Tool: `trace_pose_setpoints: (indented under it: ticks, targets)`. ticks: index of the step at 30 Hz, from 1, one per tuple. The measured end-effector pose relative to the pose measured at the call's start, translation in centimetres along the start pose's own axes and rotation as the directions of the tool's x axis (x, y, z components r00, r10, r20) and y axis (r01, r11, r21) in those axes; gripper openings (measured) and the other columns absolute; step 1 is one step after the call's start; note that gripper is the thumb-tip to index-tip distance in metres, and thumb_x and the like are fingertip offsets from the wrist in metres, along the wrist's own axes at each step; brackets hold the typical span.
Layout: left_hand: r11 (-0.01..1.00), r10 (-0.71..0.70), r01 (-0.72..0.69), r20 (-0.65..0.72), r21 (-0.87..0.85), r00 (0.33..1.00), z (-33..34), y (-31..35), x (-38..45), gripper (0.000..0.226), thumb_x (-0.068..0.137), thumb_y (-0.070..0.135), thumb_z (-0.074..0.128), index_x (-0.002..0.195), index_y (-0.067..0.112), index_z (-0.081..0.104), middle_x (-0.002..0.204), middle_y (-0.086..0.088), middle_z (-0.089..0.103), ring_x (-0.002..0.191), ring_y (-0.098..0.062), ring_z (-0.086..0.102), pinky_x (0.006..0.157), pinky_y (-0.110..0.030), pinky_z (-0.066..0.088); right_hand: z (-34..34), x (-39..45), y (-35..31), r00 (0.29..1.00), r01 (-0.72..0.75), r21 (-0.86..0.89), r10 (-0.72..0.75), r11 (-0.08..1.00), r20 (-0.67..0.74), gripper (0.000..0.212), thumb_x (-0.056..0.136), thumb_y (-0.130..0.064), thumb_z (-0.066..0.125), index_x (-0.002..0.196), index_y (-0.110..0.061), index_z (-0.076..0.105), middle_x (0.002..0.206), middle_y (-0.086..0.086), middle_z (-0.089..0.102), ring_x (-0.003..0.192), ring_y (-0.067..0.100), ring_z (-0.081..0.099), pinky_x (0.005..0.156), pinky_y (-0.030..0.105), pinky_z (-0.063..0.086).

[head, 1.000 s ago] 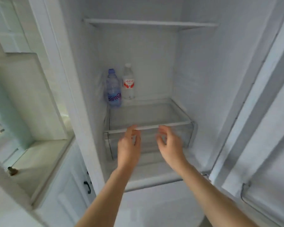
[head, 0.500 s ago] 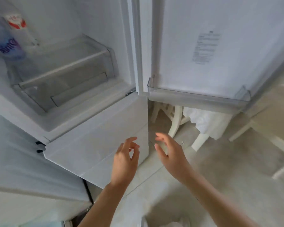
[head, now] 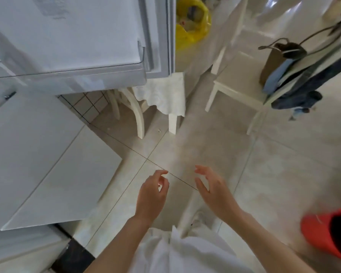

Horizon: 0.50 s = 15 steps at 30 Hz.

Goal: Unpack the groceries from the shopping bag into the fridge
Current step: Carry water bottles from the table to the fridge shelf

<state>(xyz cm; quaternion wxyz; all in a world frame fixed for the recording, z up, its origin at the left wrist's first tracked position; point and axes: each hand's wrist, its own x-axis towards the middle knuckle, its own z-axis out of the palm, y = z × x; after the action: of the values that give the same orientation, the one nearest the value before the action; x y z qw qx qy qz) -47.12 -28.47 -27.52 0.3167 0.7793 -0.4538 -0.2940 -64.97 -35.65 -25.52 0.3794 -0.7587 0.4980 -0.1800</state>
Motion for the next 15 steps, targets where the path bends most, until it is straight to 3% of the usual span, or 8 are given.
trace_pose_setpoints:
  ticks: [8, 15]
  targets:
    - [0.996, 0.080, -0.073, 0.139, -0.054, 0.987, 10.5, 10.4, 5.8, 0.019, 0.093, 0.018, 0.052, 0.109, 0.021, 0.062, 0.079, 0.005, 0.068, 0.079, -0.012, 0.065, 0.076, -0.037, 0.054, -8.2, 1.3, 8.7, 0.991, -0.131, -0.036, 0.130, 0.991, -0.034, 0.031, 0.094, -0.017, 0.056, 0.124, -0.013, 0.055, 0.114, -0.002, 0.064, 0.106, 0.013, 0.060, 0.091, 0.022, 0.043]
    - [0.997, 0.070, -0.067, 0.103, -0.032, 0.992, 12.6, 14.1, 13.6, 0.014, 0.093, 0.015, 0.055, 0.102, 0.020, 0.064, 0.077, 0.003, 0.069, 0.078, -0.012, 0.066, 0.075, -0.029, 0.054, -13.0, 8.5, 12.4, 0.980, -0.170, -0.008, 0.168, 0.985, -0.103, 0.032, 0.092, -0.013, 0.057, 0.123, -0.008, 0.056, 0.110, 0.002, 0.064, 0.105, 0.017, 0.061, 0.093, 0.031, 0.047]
